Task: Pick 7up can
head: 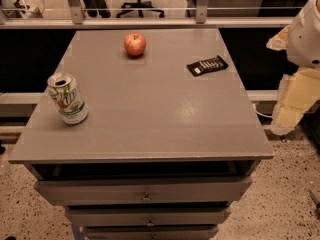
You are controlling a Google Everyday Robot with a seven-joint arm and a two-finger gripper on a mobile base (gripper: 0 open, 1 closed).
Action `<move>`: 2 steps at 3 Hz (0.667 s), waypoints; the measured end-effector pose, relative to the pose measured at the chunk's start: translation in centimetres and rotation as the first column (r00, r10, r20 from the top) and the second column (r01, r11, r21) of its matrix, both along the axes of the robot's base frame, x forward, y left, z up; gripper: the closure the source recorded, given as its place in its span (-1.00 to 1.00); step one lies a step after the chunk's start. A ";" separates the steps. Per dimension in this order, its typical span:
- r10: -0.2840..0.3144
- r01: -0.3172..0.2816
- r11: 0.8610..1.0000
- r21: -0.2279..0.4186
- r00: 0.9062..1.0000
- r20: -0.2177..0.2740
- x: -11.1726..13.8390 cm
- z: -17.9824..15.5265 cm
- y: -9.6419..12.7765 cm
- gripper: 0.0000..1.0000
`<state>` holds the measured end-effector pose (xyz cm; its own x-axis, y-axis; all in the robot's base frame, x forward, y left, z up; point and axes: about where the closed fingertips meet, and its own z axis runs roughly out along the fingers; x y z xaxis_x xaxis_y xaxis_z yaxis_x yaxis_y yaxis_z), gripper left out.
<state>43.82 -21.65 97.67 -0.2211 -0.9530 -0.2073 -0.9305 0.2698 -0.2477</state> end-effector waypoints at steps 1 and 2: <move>0.000 0.000 1.000 0.000 1.000 0.000 0.0 0.0 0.0 -1.00; 0.035 -0.035 0.997 0.073 0.999 0.010 1.2 -1.1 2.2 -1.00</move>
Offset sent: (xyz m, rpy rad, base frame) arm 0.0355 0.0662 -0.0380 0.2281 -0.0079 0.1105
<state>44.98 -19.46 96.55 -0.1856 -0.9424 -0.2783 -0.9375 0.2546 -0.2370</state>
